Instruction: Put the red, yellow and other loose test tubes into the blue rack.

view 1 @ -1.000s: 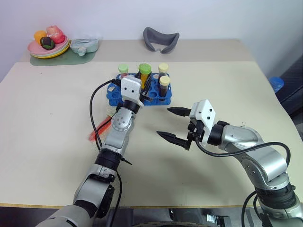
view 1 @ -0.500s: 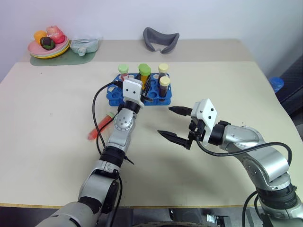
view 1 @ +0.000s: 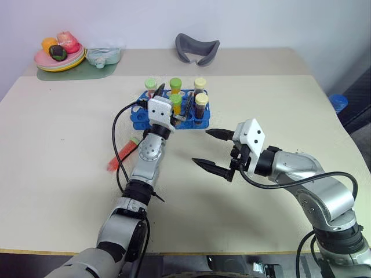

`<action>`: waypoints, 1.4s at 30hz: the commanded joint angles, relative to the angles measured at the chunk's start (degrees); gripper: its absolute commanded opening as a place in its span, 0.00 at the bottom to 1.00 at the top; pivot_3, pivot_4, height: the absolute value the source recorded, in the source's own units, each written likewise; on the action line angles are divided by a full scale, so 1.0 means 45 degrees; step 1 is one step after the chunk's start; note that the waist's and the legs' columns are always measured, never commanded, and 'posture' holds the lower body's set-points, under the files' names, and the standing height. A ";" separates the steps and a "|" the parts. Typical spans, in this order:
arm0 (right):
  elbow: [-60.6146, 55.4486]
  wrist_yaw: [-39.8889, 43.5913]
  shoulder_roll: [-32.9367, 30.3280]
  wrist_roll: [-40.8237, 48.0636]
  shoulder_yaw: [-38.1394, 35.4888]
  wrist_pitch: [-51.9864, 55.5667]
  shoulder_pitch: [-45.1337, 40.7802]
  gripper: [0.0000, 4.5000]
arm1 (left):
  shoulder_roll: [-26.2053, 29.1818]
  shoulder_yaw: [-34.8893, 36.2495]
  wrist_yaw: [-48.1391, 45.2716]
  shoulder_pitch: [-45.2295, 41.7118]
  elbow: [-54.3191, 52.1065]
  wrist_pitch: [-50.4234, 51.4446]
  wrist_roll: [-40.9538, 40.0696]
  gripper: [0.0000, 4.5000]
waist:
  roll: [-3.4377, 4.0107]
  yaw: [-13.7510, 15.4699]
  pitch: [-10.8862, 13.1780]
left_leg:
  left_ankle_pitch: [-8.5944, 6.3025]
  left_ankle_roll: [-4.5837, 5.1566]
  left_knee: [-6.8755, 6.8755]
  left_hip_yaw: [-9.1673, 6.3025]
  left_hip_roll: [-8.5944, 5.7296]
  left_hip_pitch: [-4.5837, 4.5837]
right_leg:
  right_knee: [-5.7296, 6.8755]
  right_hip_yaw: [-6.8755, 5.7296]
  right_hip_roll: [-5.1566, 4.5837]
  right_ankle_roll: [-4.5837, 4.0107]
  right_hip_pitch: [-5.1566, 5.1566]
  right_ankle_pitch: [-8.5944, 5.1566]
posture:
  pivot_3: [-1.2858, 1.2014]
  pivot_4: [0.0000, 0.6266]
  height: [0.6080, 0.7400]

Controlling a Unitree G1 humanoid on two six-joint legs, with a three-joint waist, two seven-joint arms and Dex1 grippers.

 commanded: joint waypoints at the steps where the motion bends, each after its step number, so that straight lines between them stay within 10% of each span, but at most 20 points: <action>1: -0.0589 -0.0012 -0.0093 0.0235 -0.0225 0.0016 -0.0179 1.00 | 0.0515 0.0437 -0.0254 0.0459 -0.3238 0.1841 -0.0777 0.99 | 0.0001 0.0003 0.0000 | 0.0000 0.0000 -0.0002 -0.0001 0.0001 0.0000 | 0.0002 0.0001 0.0003 0.0000 -0.0001 0.0000 | 0.52 0.24 1.00; 8: -0.0616 0.0372 -0.0710 0.0362 -0.0569 -0.0117 0.0048 1.00 | 0.3265 0.1430 -0.0854 0.0947 -0.9072 0.9070 -0.2880 0.99 | 0.0006 0.0004 -0.0004 | -0.0003 0.0006 0.0004 -0.0007 0.0004 0.0003 | 0.0009 -0.0001 0.0003 0.0001 0.0004 -0.0001 | 0.52 0.24 1.00; 11: -0.0072 0.1053 -0.1507 -0.0022 -0.0768 -0.0606 0.0359 1.00 | 0.6575 0.2618 -0.2139 0.1165 -1.0888 1.4753 -0.5147 0.99 | 0.0004 -0.0054 0.0001 | -0.0006 0.0011 0.0001 -0.0010 0.0004 0.0005 | 0.0012 -0.0003 0.0005 0.0002 0.0007 -0.0002 | 0.52 0.24 1.00; 20: 0.1115 0.2518 -0.2655 -0.0547 -0.0864 -0.1902 0.0633 1.00 | 1.1166 0.1330 -0.3205 0.0518 -1.1641 2.3608 -0.7224 0.99 | -0.0005 -0.0023 0.0012 | -0.0014 0.0024 -0.0004 -0.0010 0.0009 0.0015 | 0.0009 -0.0004 0.0009 0.0004 0.0015 -0.0008 | 0.52 0.24 1.00; 42: 0.0620 0.2014 -0.1938 -0.0873 -0.0640 -0.2101 0.1234 1.00 | 1.0809 -0.6211 -0.6474 -0.5094 -0.3878 2.3681 -0.4731 0.99 | -0.0009 -0.0010 0.0016 | -0.0013 0.0022 -0.0005 -0.0008 0.0008 -0.0005 | 0.0010 -0.0005 0.0015 0.0002 -0.0010 -0.0009 | 0.52 0.24 1.00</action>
